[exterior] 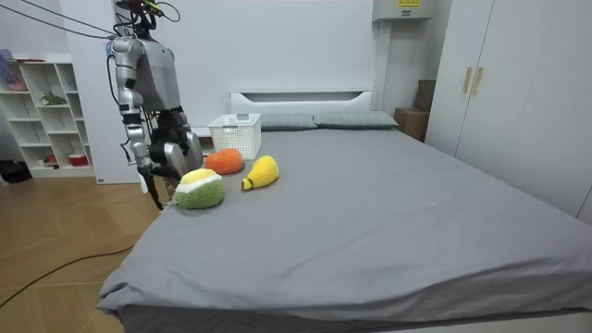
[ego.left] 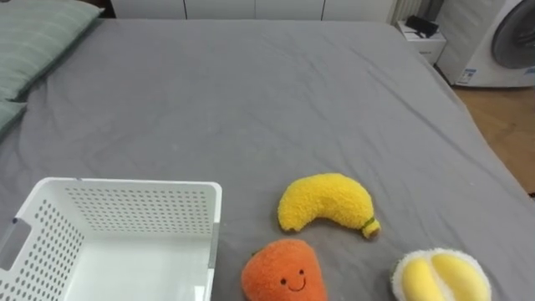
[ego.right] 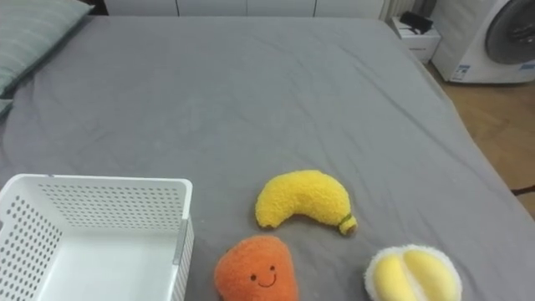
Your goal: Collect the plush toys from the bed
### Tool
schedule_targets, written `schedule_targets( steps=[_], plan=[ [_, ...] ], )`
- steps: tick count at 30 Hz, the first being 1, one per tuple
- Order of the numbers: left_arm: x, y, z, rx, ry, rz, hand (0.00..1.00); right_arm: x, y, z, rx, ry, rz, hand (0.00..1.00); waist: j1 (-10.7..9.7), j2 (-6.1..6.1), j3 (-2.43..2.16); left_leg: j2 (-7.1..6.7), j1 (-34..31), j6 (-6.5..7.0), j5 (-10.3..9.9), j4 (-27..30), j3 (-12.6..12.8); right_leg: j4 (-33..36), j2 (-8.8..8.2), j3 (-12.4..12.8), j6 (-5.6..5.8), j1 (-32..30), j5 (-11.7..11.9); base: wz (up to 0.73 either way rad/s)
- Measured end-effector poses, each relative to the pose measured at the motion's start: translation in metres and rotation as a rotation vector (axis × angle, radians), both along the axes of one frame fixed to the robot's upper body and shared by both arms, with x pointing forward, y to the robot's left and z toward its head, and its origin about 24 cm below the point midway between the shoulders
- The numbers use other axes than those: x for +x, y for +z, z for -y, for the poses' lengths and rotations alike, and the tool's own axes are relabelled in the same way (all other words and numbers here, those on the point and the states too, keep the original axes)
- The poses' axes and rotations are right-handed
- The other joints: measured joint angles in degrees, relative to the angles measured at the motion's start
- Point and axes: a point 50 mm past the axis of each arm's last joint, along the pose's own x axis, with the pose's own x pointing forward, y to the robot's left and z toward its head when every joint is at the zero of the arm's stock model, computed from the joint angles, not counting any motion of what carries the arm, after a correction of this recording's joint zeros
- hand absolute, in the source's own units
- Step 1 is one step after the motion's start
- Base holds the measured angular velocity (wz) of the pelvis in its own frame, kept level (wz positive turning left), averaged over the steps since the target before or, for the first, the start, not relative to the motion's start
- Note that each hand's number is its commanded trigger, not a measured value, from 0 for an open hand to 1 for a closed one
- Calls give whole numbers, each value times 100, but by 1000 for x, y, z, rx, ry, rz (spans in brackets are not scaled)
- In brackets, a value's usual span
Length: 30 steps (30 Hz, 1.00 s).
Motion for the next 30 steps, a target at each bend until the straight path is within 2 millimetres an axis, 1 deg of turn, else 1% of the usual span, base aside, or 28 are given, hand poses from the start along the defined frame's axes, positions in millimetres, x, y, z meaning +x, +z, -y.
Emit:
schedule_targets(
  steps=[3, 5, 8, 10, 12, 14, 16, 17, 20, 21, 22, 23, 24, 25, 26, 27, 28, 30],
  plan=[
    [0, 1, -3, 9, 16, 5, 0, -7, 1, 0, -14, -76, -25, 0, -24, -74, -15, -3, 0, 0, 1, 5, -10, -3, -7, -19, 1, -17, -3, 2],
    [1, 2, -7, 20, 21, 12, 0, -10, 1, 2, -31, -140, -41, 0, -29, -139, -6, -3, -5, 0, 0, 16, -2, 1, 0, 50, 0, -31, -3, -5],
    [6, 3, -11, 34, 22, 36, 0, -10, 2, 7, -62, -207, -47, 0, -86, -181, -8, -3, -67, 5, -2, 49, 12, 9, -1, 84, 0, -95, -3, -4],
    [8, 4, -15, 46, 22, 45, 0, 0, 3, 15, -104, -248, -26, 0, -151, -184, -9, -2, -91, 6, -3, 61, 23, 22, 6, 108, 6, -113, 8, -2],
    [12, 6, -20, 61, 24, 57, 0, 10, 6, 24, -150, -245, -17, 0, -189, -181, -9, -2, -92, 7, -2, 56, 41, 49, 2, 111, 7, -135, 11, -6],
    [13, 7, -24, 75, 23, 71, 0, 24, 10, 35, -210, -241, 0, 0, -207, -168, -8, 4, -75, 8, -1, 50, 70, 117, 1, 115, 5, -131, 12, -7],
    [18, 8, -26, 82, 13, 90, 0, 46, 18, 50, -305, -201, 47, 0, -262, -162, -7, 6, -59, 8, -1, 47, 107, 131, 0, 127, 3, -154, 15, -7],
    [20, 8, -26, 81, 11, 94, 0, 52, 21, 54, -327, -194, 61, 0, -264, -161, -8, 10, -62, 9, -1, 47, 125, 141, 2, 140, 1, -175, 16, -13],
    [18, 7, -26, 80, 5, 84, 0, 91, 42, 71, -489, -103, 160, 0, -256, -149, 0, 19, -84, 8, -1, 42, 192, 200, 12, 219, -2, -227, 19, -13],
    [17, 8, -26, 81, 4, 82, 0, 97, 46, 72, -519, -85, 174, 0, -254, -149, 1, 19, -90, 8, -1, 42, 192, 202, 13, 249, -3, -233, 19, 0],
    [19, 8, -26, 82, -2, 85, 0, 109, 54, 75, -568, -67, 212, 0, -246, -146, -1, 19, -115, 8, -2, 50, 192, 205, 14, 254, -3, -288, 19, 0],
    [19, 8, -26, 82, -3, 87, 0, 116, 60, 77, -592, -60, 234, 0, -240, -146, -2, 18, -139, 8, -2, 55, 192, 210, 13, 258, -3, -312, 19, 0],
    [20, 7, -25, 81, -14, 87, 0, 129, 70, 78, -646, -34, 277, 0, -232, -141, 1, 18, -202, 9, -1, 67, 192, 210, 11, 248, -6, -340, 27, -3],
    [21, 7, -24, 78, -22, 88, 0, 141, 81, 78, -715, 6, 318, 0, -188, -105, -17, 18, -248, 9, 2, 70, 202, 211, 12, 257, -9, -388, 35, 0],
    [22, 7, -24, 78, -24, 92, 0, 146, 86, 79, -747, 20, 338, 0, -170, -84, -31, 18, -261, 10, 3, 75, 200, 210, 11, 252, -9, -397, 36, 0],
    [23, 7, -23, 78, -27, 100, 0, 153, 95, 79, -806, 54, 365, 0, -136, -134, 0, 21, -263, 12, 6, 73, 196, 208, 12, 247, -9, -398, 36, 5],
    [24, 7, -22, 77, -43, 104, 0, 162, 104, 77, -861, 98, 396, 0, -107, -94, -16, 21, -269, 12, 5, 67, 181, 197, 13, 239, -9, -399, 35, 5],
    [27, 7, -22, 77, -53, 111, 0, 175, 116, 71, -918, 142, 458, 0, -94, -97, -17, 22, -277, 11, 5, 53, 166, 190, 15, 224, -8, -404, 35, 4]
  ],
)
